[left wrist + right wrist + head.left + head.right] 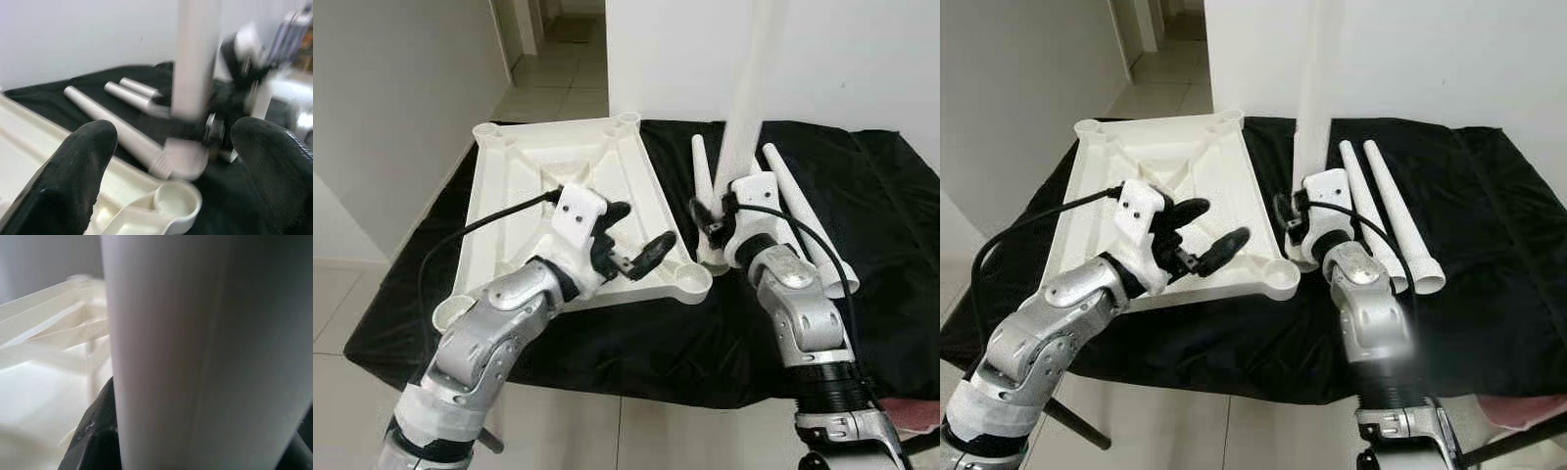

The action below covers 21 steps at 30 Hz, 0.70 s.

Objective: Building children table

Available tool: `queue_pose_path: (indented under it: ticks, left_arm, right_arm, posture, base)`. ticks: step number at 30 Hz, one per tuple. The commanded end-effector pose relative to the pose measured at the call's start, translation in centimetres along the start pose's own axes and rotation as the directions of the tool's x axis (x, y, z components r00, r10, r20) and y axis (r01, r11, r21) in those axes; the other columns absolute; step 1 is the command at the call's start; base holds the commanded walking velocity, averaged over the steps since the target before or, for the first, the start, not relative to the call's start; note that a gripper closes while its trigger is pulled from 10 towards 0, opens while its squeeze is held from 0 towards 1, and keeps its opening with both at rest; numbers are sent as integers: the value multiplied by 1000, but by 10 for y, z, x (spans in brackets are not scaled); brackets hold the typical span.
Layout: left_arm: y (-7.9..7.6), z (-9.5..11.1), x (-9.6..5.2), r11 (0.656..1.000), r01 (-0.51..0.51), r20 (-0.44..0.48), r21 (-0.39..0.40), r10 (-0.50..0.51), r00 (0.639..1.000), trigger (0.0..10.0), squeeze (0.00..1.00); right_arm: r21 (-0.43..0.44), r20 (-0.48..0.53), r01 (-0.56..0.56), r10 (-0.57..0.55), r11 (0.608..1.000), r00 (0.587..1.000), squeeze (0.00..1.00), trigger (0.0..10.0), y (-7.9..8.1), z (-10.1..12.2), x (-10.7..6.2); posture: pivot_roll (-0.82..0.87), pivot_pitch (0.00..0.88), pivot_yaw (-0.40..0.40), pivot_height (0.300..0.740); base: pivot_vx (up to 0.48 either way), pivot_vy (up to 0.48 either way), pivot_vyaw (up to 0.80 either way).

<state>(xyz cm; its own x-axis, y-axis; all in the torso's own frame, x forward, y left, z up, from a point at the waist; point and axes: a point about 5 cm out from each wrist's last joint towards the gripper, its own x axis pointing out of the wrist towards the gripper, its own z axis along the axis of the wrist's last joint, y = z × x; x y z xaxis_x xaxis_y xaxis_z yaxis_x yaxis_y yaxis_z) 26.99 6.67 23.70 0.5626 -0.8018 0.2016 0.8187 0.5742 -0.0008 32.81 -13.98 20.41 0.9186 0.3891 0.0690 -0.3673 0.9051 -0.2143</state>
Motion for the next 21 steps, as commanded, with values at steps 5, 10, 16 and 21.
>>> queue_pose_path:
  ticks: [5, 10, 16, 21]
  left_arm:
    - [-8, 13, 4, 984, 178, 41, -22, -177, 983, 10000, 0]
    - [-10, 26, 9, 967, 253, 54, -3, -253, 966, 10000, 0]
    - [-11, 29, 11, 954, 301, 44, 2, -301, 953, 10000, 0]
    - [-13, 32, 14, 939, 344, 46, -16, -343, 938, 10000, 0]
  right_arm:
    - [-2, -14, -157, 157, 988, 988, 0, 10000, 12, -2, -5]
    - [-30, -53, -318, 316, 948, 947, 0, 10000, 18, -5, -12]
    - [-31, -94, -441, 436, 897, 895, 0, 10000, 28, -12, -22]
    - [-10, -142, -547, 540, 837, 830, 0, 10000, 37, -19, -34]
  posture:
    - [-46, 0, 34, 740]
    - [-45, 0, 37, 740]
    - [-45, 0, 37, 740]
    - [-54, 0, 50, 740]
  base:
    - [0, 0, 0]
    - [0, 0, 0]
    - [0, 0, 0]
    - [0, 0, 0]
